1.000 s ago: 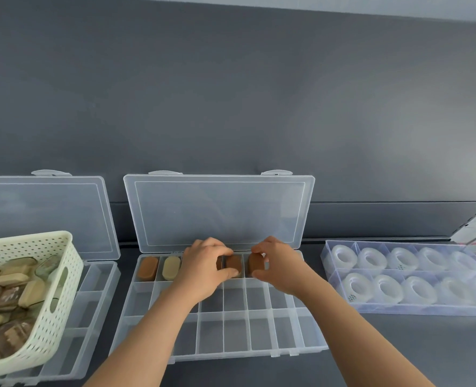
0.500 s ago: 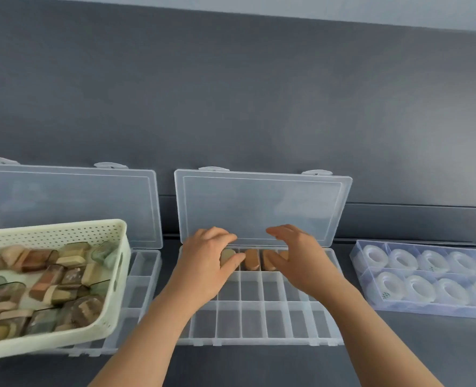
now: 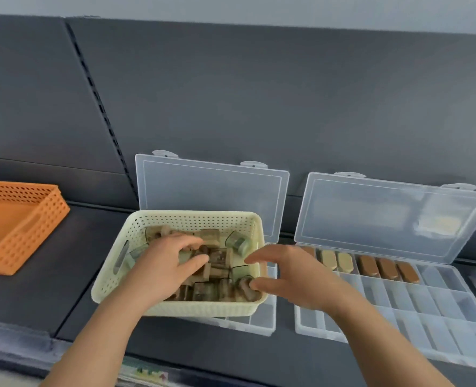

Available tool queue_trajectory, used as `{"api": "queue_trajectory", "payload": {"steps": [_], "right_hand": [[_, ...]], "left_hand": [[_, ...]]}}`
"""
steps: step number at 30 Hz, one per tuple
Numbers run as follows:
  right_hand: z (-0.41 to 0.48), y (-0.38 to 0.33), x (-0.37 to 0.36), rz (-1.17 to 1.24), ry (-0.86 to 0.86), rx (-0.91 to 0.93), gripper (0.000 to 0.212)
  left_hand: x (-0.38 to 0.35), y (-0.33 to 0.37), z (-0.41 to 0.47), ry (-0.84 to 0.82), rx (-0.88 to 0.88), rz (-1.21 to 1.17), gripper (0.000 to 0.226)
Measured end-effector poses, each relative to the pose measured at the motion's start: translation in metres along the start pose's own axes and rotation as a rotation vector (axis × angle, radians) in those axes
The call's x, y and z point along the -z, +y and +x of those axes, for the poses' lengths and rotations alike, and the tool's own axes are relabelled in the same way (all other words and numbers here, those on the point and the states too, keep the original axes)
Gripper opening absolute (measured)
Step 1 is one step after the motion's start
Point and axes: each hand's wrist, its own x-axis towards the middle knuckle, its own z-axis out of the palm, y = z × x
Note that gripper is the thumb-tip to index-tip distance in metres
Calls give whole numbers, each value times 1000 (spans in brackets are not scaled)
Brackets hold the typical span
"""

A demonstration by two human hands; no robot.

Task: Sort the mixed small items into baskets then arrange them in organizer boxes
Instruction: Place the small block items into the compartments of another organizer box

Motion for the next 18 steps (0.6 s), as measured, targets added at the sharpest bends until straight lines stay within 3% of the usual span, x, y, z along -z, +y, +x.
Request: {"api": "queue_trajectory", "payload": {"steps": [5, 12, 18], "right_hand": [[6, -16, -14, -129, -38, -56, 42], [11, -27, -34, -317, 81, -127, 31], [5, -28, -32, 136, 329, -169, 29]], "left_hand": [[-2, -24, 11, -131, 17, 78, 50], [-4, -28, 36, -337, -28, 130, 74], [0, -30, 51, -335, -23, 148, 58]]}}
